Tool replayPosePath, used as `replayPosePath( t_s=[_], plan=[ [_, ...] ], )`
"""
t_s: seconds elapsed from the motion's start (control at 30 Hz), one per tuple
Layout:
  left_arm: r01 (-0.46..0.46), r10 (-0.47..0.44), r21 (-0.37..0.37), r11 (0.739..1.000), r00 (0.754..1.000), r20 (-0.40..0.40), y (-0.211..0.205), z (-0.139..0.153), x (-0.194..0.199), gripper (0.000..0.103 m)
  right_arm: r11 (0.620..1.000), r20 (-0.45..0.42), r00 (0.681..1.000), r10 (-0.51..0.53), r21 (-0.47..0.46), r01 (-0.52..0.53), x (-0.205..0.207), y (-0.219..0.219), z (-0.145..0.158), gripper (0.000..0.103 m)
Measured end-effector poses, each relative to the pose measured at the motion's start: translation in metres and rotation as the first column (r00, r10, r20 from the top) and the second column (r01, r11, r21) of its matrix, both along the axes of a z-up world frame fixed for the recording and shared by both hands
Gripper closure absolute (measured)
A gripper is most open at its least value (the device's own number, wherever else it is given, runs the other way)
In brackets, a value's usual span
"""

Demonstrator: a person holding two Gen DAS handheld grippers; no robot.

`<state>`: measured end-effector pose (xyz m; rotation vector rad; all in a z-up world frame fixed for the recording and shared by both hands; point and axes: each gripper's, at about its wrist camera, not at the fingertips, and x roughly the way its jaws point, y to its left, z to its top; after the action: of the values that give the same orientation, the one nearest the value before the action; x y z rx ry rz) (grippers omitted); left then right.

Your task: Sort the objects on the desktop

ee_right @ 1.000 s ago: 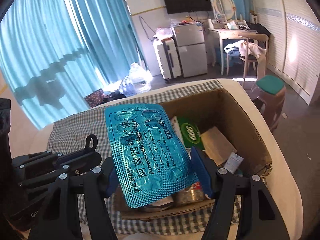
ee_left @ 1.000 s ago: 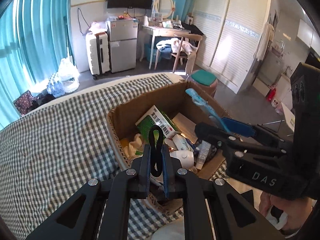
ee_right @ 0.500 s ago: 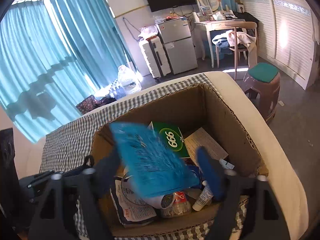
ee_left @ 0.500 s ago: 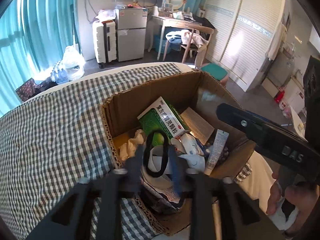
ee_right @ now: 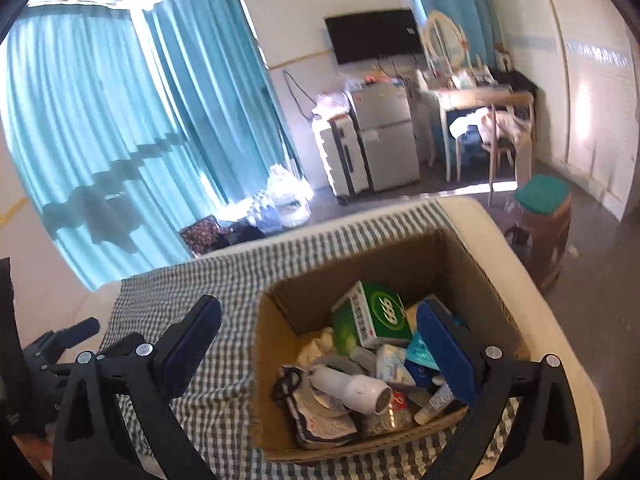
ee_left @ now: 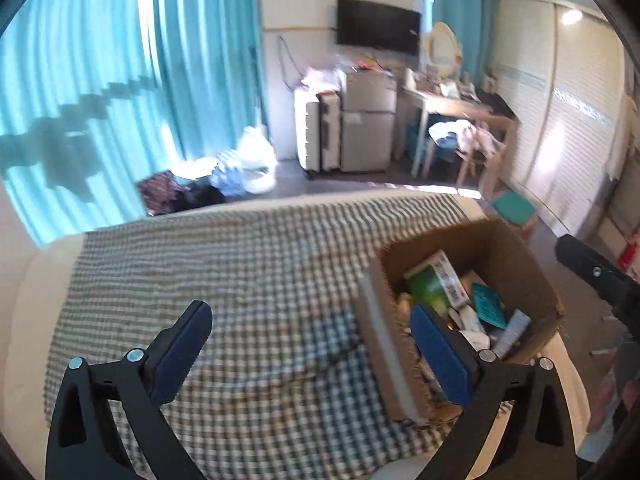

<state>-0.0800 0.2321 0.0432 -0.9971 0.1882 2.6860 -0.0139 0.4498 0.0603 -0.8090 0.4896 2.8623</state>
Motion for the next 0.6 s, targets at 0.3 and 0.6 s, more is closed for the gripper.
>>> replayPosePath(
  t_s=[0.3,0.6],
  plan=[
    [-0.136,0.141,0.058,0.989,0.985,-0.101,-0.071,0.028,0.025,0.000,0.980,-0.090,0.993,0.079,0.190,-0.060,0.029,-0.072,0.050,0.000],
    [-0.196,0.204,0.078,0.978,0.971,-0.124,-0.119,-0.013,0.071,0.000,0.971,-0.012,0.998,0.057,0.235,-0.053,0.064,-0.131,-0.036,0.000]
  ],
)
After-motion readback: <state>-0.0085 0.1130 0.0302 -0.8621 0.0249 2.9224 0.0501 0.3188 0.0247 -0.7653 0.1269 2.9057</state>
